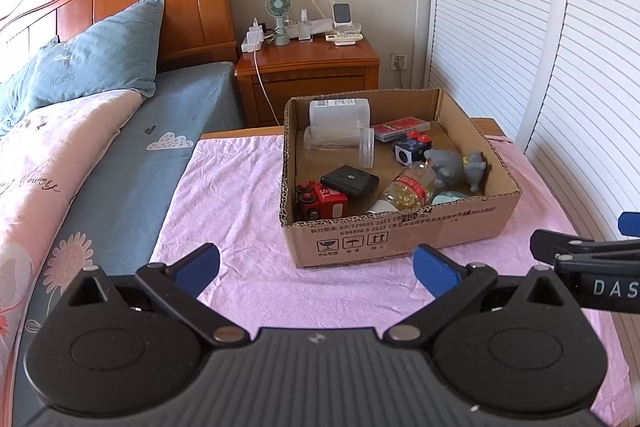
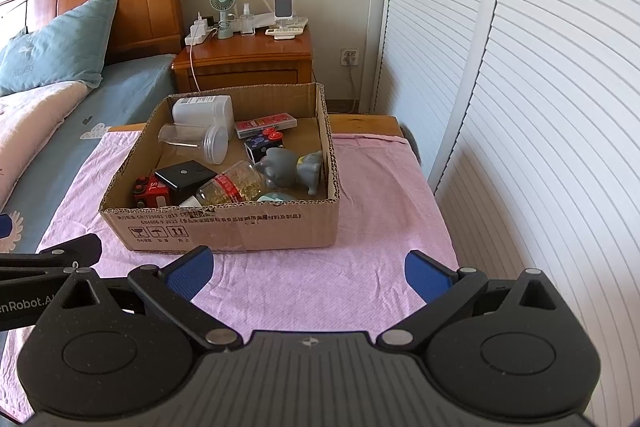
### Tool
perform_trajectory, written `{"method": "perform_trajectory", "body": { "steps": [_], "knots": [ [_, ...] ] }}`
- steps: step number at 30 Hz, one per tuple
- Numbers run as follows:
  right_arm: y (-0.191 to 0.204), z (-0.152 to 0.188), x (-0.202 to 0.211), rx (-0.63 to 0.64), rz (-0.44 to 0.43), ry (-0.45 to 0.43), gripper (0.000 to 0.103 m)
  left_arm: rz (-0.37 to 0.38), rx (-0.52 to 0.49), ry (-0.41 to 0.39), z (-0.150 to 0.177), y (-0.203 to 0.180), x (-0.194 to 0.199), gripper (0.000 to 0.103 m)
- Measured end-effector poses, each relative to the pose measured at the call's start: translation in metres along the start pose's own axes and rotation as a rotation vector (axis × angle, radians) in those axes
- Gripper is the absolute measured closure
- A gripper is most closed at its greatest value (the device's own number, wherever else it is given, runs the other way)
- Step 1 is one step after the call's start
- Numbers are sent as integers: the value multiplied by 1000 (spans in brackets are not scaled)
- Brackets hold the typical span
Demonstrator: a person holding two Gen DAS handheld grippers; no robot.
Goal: Organize rigid objects
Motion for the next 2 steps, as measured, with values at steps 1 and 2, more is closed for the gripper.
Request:
{"method": "perform_trajectory", "body": {
  "steps": [1, 2],
  "knots": [
    [0, 0, 0, 1, 0, 0, 0, 0, 0, 0, 0, 0, 0, 1],
    [0, 0, 0, 0, -1, 0, 0, 0, 1, -1, 0, 0, 1, 1]
  ]
}}
Point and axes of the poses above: each gripper's, at about its wrist camera, not at the fingertips, and x roughly against the way its jaws point, y to its left, z to its underside, the point moved 2 cm from there along -x, roughly the way its jaws point, and after that the axes turned 7 degrees about -y, right-handed, at the moved point
